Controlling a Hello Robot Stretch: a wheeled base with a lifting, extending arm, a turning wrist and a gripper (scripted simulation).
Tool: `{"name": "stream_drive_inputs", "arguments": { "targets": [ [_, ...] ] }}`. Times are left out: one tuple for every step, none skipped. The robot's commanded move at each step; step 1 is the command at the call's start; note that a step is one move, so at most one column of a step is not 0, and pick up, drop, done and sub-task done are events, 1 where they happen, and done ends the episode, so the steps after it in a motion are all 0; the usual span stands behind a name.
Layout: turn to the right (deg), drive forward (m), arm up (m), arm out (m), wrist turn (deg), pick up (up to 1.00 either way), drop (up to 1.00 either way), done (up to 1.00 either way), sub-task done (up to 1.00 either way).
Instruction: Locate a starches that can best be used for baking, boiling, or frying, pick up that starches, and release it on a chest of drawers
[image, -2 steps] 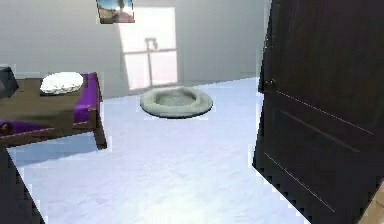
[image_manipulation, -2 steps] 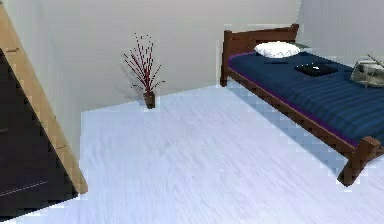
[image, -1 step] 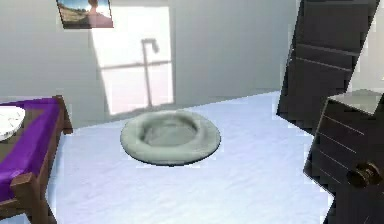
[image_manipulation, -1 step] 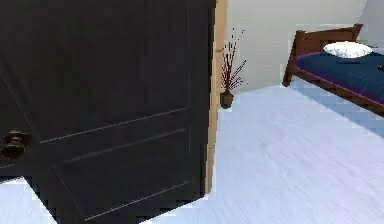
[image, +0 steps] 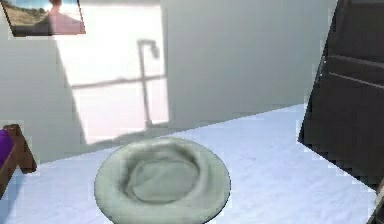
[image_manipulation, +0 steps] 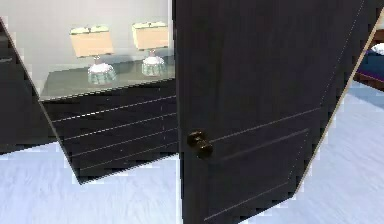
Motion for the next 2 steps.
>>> {"name": "stream_drive_inputs", "arguments": {
  "targets": [
    [9.0, 0.0, 0.0, 0.0, 0.0, 0.0, 0.0, 0.0, 0.0],
    [0.0, 0.2, 0.0, 0.0, 0.0, 0.0, 0.0, 0.0, 0.0]
  ]
}}
